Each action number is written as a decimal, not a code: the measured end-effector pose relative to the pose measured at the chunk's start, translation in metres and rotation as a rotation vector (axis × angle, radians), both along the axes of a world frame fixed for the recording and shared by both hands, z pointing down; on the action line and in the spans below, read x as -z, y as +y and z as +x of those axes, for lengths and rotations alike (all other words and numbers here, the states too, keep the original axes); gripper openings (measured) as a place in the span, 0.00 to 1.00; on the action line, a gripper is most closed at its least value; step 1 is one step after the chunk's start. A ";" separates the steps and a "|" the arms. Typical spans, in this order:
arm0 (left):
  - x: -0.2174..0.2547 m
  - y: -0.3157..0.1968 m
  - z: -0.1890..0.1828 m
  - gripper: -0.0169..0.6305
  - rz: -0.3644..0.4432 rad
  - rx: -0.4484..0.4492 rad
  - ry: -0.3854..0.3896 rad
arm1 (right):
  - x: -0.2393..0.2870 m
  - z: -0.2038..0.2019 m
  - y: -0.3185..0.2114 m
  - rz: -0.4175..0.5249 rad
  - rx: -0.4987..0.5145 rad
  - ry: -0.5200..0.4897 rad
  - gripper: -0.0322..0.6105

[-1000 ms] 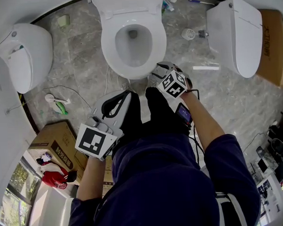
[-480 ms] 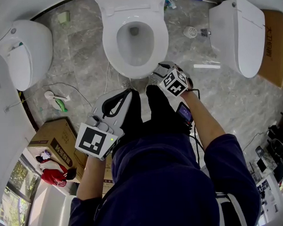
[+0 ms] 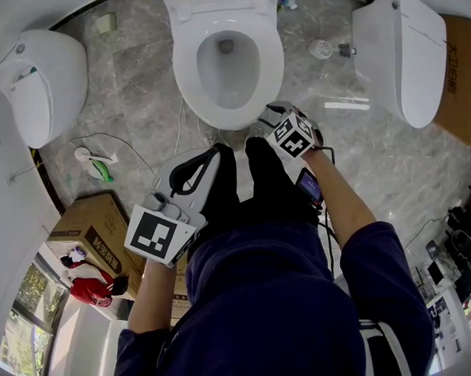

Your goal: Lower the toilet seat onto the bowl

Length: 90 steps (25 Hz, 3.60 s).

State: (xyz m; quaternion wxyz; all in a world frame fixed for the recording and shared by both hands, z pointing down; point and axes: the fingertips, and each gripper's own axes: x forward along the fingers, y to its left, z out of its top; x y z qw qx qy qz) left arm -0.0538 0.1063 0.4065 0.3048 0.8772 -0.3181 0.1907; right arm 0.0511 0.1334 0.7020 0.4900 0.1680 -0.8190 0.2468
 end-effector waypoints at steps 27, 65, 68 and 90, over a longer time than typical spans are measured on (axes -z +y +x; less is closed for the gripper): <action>-0.030 0.008 -0.008 0.03 -0.072 -0.013 -0.015 | -0.067 0.006 0.017 -0.116 -0.084 0.035 0.17; -0.091 0.035 -0.006 0.03 -0.181 -0.019 -0.008 | -0.144 0.008 0.025 -0.166 -0.197 0.093 0.12; -0.092 0.034 -0.007 0.03 -0.175 -0.024 -0.013 | -0.148 0.009 0.025 -0.171 -0.205 0.101 0.12; -0.062 0.014 -0.024 0.03 -0.097 -0.062 -0.018 | -0.130 0.015 0.007 -0.178 -0.287 0.187 0.12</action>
